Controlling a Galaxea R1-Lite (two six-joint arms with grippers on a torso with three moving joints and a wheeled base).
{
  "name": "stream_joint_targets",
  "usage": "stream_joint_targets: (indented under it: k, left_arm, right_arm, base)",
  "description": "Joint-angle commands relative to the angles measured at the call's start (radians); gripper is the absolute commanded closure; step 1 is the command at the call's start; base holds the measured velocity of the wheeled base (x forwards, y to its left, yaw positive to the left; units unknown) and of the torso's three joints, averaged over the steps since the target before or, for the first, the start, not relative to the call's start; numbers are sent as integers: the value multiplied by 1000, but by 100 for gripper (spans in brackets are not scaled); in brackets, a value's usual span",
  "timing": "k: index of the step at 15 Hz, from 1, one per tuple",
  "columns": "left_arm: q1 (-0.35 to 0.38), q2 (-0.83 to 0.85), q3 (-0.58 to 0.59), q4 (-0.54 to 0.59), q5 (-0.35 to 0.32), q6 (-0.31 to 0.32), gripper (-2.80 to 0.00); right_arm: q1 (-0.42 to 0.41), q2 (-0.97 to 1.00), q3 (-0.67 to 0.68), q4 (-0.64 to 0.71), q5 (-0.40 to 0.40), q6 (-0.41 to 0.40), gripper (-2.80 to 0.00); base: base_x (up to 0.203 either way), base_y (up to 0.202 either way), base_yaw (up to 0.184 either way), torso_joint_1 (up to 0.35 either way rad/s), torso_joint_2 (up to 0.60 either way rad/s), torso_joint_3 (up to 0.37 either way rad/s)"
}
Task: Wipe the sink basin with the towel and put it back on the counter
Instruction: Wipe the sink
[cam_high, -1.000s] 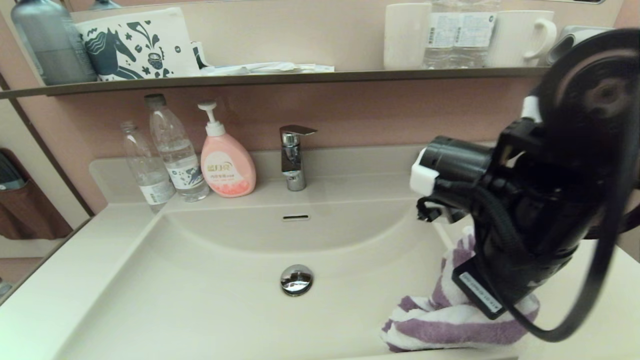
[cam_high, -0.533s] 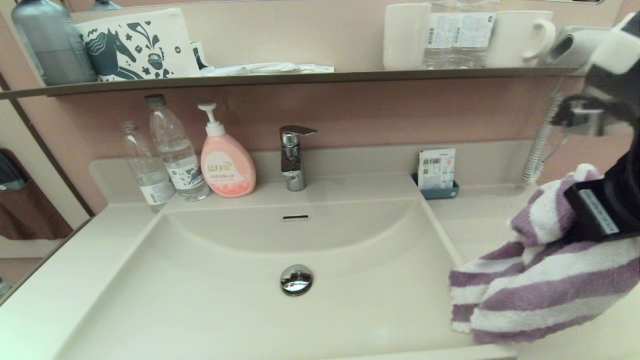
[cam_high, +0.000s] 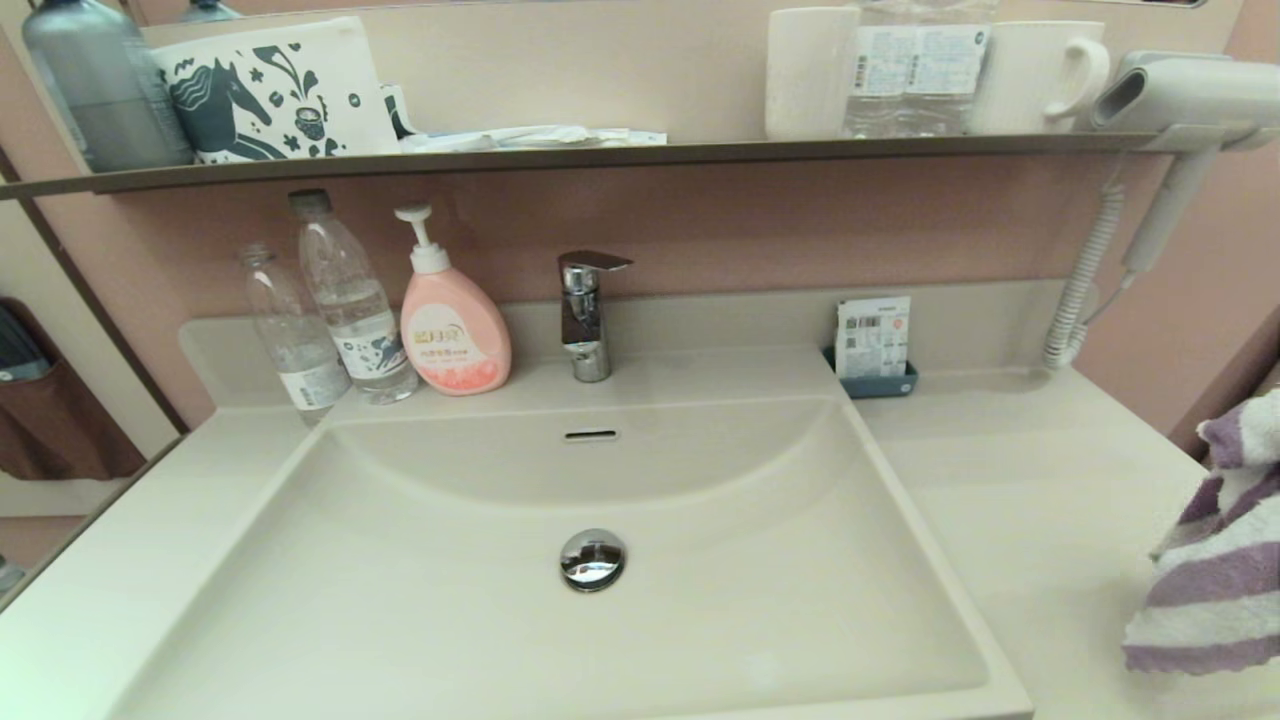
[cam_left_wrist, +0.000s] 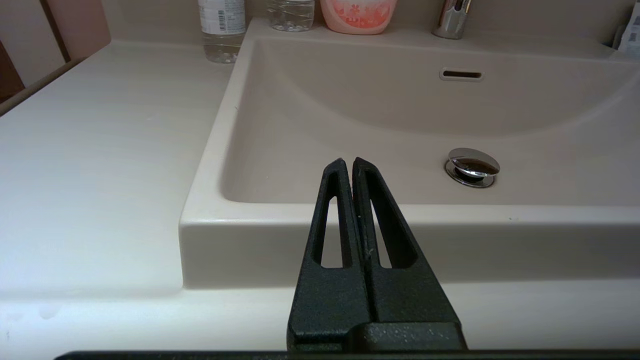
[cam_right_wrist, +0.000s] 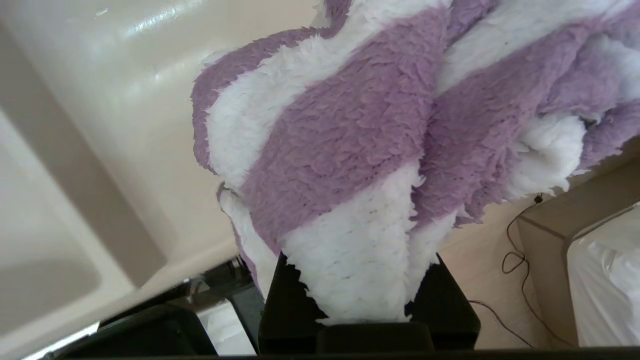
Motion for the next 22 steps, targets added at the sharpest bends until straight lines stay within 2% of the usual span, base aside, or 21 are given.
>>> stream_joint_targets:
  k: [1, 4, 9, 12, 16, 17, 19, 22]
  left_arm:
    - [0, 1, 0, -1, 0, -1, 0]
    - [0, 1, 0, -1, 0, -1, 0]
    - [0, 1, 0, -1, 0, -1, 0]
    - [0, 1, 0, -1, 0, -1, 0]
    - [0, 1, 0, -1, 0, -1, 0]
    - [0, 1, 0, -1, 0, -1, 0]
    - [0, 1, 0, -1, 0, -1, 0]
    - [0, 1, 0, -1, 0, -1, 0]
  right_arm:
    - [-10, 0, 72, -44, -2, 2, 0]
    - [-37, 22, 201, -206, -17, 3, 0]
    - [-68, 51, 317, -300, -32, 6, 0]
    - [-102, 60, 413, -420, -46, 5, 0]
    - [-152, 126, 372, -440, -49, -15, 0]
    - [-144, 120, 366, -437, -48, -22, -280]
    - [-142, 115, 356, -429, -49, -43, -280]
    - [-150, 113, 253, -400, -47, -43, -280]
  base:
    - [0, 0, 0, 0, 0, 0]
    - [0, 0, 0, 0, 0, 0]
    - [0, 0, 0, 0, 0, 0]
    - [0, 0, 0, 0, 0, 0]
    - [0, 0, 0, 0, 0, 0]
    - [0, 0, 0, 0, 0, 0]
    - [0, 0, 0, 0, 0, 0]
    - [0, 0, 0, 0, 0, 0]
